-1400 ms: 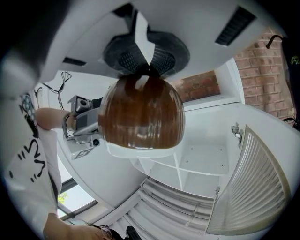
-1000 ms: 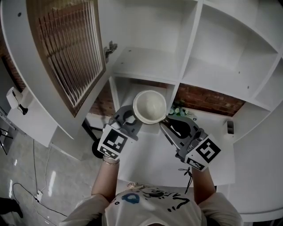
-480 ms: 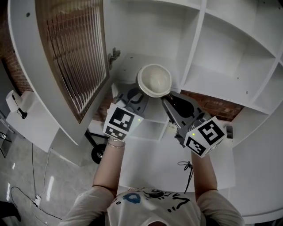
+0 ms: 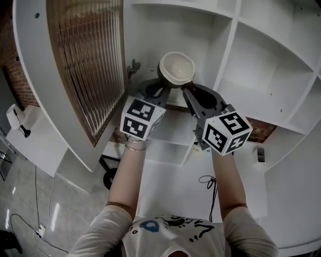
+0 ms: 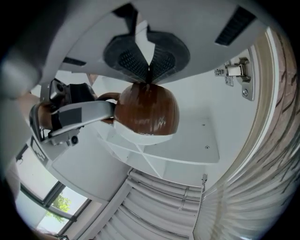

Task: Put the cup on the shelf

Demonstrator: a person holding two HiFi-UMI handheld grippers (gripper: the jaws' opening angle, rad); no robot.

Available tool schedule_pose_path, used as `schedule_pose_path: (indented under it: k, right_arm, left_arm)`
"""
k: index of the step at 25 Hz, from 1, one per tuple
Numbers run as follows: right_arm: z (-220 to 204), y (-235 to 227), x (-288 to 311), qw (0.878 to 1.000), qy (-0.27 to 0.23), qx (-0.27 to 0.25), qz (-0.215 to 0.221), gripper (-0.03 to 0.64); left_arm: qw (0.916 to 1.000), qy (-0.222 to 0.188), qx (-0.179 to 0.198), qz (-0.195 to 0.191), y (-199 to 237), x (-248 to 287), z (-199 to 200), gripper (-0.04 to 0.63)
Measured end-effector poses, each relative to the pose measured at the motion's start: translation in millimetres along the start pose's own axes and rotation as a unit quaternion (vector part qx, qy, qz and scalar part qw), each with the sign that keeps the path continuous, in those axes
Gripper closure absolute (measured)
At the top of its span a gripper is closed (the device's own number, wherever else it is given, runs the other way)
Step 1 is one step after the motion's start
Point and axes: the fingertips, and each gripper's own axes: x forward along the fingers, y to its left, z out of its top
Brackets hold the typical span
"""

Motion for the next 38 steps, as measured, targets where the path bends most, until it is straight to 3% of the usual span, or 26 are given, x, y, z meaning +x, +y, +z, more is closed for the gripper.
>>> schedule_pose_path:
  k: [12, 20, 27, 33, 38]
  right_arm:
    - [-8.3, -60.7, 69.3, 0.997, 0.056, 0.008, -0.059, 0.555]
    - [-41.7, -82.0, 112.3, 0.988, 0.128, 0.05, -0.073, 0.555]
    - [-67.2, -96.8, 133.7, 0.969, 0.215, 0.052, -0.106, 0.555]
    - [-85.3, -109.1, 140.8, 0.953, 0.267, 0.096, -0.107, 0.555]
    - [-91.9, -113.8, 139.9, 0.948, 0.284, 0.089, -0.109, 0.555]
  left_arm:
    - [0.9974, 0.028, -0.062, 0.022, 25.8, 19.8, -14.0, 0.58]
    - [0.9958, 0.066, -0.054, 0.033, 36.0, 40.8, -13.8, 0.58]
    - [0.995, 0.076, -0.054, 0.035, 39.2, 42.6, -14.0, 0.58]
    - [0.9956, 0.064, -0.05, 0.046, 40.5, 36.9, -11.5, 0.58]
    - [0.995, 0.073, -0.057, 0.037, 34.1, 35.9, -18.3, 0.58]
